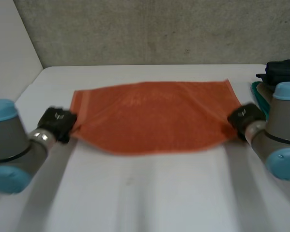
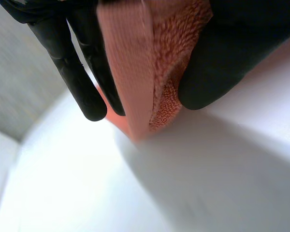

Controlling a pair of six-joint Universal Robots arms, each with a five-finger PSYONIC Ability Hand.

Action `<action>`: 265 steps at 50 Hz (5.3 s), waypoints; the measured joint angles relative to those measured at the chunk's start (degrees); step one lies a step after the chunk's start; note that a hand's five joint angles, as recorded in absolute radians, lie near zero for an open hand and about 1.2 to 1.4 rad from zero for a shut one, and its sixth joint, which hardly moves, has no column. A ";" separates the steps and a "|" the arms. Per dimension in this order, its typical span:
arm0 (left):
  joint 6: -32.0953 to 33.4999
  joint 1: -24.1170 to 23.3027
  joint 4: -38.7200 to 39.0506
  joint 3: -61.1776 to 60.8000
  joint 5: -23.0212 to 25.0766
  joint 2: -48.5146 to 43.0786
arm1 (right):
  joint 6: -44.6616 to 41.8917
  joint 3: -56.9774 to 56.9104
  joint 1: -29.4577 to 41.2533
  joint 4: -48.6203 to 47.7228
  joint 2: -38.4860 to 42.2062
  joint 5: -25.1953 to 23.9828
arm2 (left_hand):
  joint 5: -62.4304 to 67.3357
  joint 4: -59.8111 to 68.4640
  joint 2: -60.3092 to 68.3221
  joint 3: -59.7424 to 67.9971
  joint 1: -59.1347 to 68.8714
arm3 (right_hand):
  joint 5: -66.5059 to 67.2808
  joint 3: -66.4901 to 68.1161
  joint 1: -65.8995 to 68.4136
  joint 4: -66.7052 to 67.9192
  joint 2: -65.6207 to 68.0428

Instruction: Fold the laundry.

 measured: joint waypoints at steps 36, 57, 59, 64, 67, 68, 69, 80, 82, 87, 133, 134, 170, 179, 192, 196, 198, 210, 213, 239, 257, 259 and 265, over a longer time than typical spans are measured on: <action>1.59 -2.00 -9.83 12.57 -4.62 -3.59 | -10.40 -8.82 0.19 -17.00 7.23 1.88 | 0.00 0.00 0.00 0.00 0.00 | 0.29 0.00 0.00 0.02 0.00; -7.70 -6.57 -10.54 24.43 -7.95 -7.10 | -1.01 -23.85 1.06 -15.20 11.49 2.44 | -53.33 -57.17 -56.71 -56.42 -55.87 | -55.11 -56.31 -52.18 -56.51 -55.54; -8.99 -6.51 -10.52 23.40 -7.78 -5.20 | 0.98 -21.66 0.70 -13.97 8.58 1.86 | -53.33 -57.17 -56.71 -56.42 -55.87 | -55.11 -56.31 -52.18 -56.51 -55.54; -11.29 -6.14 -10.24 18.90 -7.22 1.13 | 6.49 -13.22 -2.18 -5.32 -1.08 -3.19 | -53.33 -57.17 -56.71 -56.42 -55.87 | -55.11 -56.31 -52.18 -56.51 -55.54; -11.66 -5.95 -9.77 15.78 -6.69 4.21 | 8.98 -8.84 -4.76 1.41 -4.98 -7.11 | -53.33 -57.17 -56.71 -56.42 -55.87 | -54.98 -56.11 -52.04 -56.32 -55.29; -11.68 -5.91 -9.56 14.80 -6.46 4.94 | 9.78 -7.36 -5.83 3.83 -5.87 -8.51 | -53.33 -57.17 -56.71 -56.42 -55.87 | -53.85 -54.95 -51.26 -55.19 -54.33; -11.67 -5.87 -9.25 13.68 -6.15 5.69 | 10.45 -6.07 -6.83 5.88 -6.51 -9.68 | -53.33 -57.17 -56.71 -56.42 -55.87 | -52.74 -53.77 -50.41 -54.05 -53.14; -11.42 -6.09 -3.20 4.94 -3.50 8.22 | 11.77 8.62 -15.43 6.33 -7.67 -18.39 | -53.33 -57.17 -56.71 -56.42 -55.87 | -40.65 -41.83 -38.82 -41.91 -41.44; -11.41 -6.25 -2.21 4.37 -3.40 8.13 | 11.17 10.52 -16.04 2.43 -7.43 -18.86 | -53.33 -57.17 -56.71 -56.42 -55.87 | -40.35 -41.67 -38.81 -41.65 -41.25; -11.45 -6.54 -1.17 4.00 -3.42 7.93 | 10.14 13.07 -16.53 -6.58 -5.65 -19.06 | -53.33 -57.17 -56.71 -56.42 -55.87 | -36.08 -37.00 -33.64 -37.18 -36.38; -11.68 -6.20 -1.26 -1.36 -3.58 16.84 | -4.57 5.90 21.65 -32.36 -4.33 -21.25 | -53.33 -57.17 -56.71 -56.42 -55.87 | -1.34 -0.02 -0.72 0.03 0.07; -11.69 -6.29 -1.26 -1.51 -3.59 16.91 | -4.91 5.28 24.11 -32.55 -2.81 -21.52 | -53.33 -57.17 -56.71 -56.42 -55.87 | -1.34 -0.02 -0.72 0.03 0.07; -11.68 -13.30 1.57 -0.24 -3.62 14.83 | 15.84 16.28 5.69 -16.38 -4.46 -5.75 | -53.33 -57.17 -56.71 -56.42 -55.88 | -4.11 -2.54 -11.68 -2.82 -4.58; -11.63 -13.50 1.51 -0.31 -3.76 15.72 | 10.83 15.28 12.75 -30.67 -12.94 -2.51 | -53.33 -57.17 -56.71 -56.42 -55.87 | -1.17 -0.43 -10.76 -0.16 -3.44; -11.77 -13.91 1.51 -2.12 -3.92 16.38 | 6.82 12.95 31.02 -25.24 -1.64 -14.25 | -53.33 -57.17 -56.71 -56.42 -55.87 | -18.24 -18.40 -24.79 -18.57 -20.60; -12.51 -15.56 1.55 -1.23 -4.03 16.03 | 7.91 12.81 30.18 -23.16 -2.34 -12.30 | -53.33 -57.17 -56.71 -56.42 -55.87 | -50.21 -52.57 -51.72 -52.86 -53.07; -13.33 -16.61 1.53 -0.09 -4.17 15.72 | 9.68 12.82 28.85 -22.73 -4.67 -10.90 | -53.33 -57.17 -56.71 -56.42 -55.87 | -54.21 -56.09 -52.07 -56.11 -55.48; -26.20 -28.17 -4.18 17.11 -9.97 6.80 | 31.76 7.31 17.01 -9.76 -15.09 -9.51 | -53.33 -57.17 -56.71 -56.42 -55.87 | -55.02 -56.28 -52.07 -56.45 -55.50; -29.53 -32.07 -8.44 22.43 -13.21 1.95 | 33.87 3.35 14.59 -2.77 -12.18 -10.49 | -53.33 -57.17 -56.71 -56.42 -55.87 | -55.02 -56.28 -52.07 -56.45 -55.50; -39.66 -34.86 -24.50 29.18 -21.34 -12.81 | 27.33 -13.22 10.45 12.44 5.93 -13.13 | -53.39 -57.17 -56.97 -56.74 -55.88 | -55.04 -56.28 -52.68 -56.45 -55.51; -28.77 -31.82 -22.33 30.43 -7.68 4.60 | 16.62 16.81 15.04 -12.20 -15.55 -9.09 | -53.39 -57.17 -56.98 -56.74 -55.88 | -55.05 -56.28 -52.68 -56.45 -55.51; -27.77 -30.63 -22.07 30.76 -2.40 5.38 | 16.77 20.73 16.70 -15.32 -16.24 -9.21 | -53.39 -57.17 -56.98 -56.74 -55.88 | -55.06 -56.28 -52.68 -56.45 -55.51; -26.54 -27.67 -21.83 31.23 17.76 7.00 | 17.70 29.94 20.50 -29.02 -13.71 -9.54 | -53.39 -57.17 -56.98 -56.74 -55.88 | -55.06 -56.28 -52.68 -56.45 -55.51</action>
